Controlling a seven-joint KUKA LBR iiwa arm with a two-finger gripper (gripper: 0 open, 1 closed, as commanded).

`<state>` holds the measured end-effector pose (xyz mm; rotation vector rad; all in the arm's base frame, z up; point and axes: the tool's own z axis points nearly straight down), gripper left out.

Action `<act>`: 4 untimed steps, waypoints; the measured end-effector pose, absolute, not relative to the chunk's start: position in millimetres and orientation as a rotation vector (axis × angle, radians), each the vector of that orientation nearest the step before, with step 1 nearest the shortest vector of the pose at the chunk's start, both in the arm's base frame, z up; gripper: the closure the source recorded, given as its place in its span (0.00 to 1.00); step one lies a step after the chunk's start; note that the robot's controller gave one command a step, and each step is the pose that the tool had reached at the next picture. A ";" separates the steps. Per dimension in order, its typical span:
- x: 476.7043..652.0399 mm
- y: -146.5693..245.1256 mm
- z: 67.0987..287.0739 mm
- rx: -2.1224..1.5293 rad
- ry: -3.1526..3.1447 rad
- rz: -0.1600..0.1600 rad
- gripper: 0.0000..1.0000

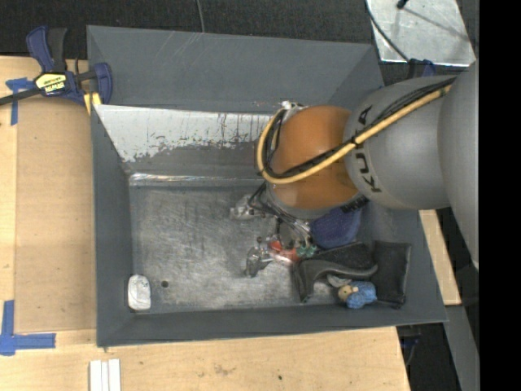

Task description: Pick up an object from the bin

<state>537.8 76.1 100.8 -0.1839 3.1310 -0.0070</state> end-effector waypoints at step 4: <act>554.2 -17.8 233.3 -0.395 3.105 -0.003 1.00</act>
Offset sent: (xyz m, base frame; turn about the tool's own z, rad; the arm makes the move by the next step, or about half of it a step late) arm -0.0256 -0.0643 0.0411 -0.0996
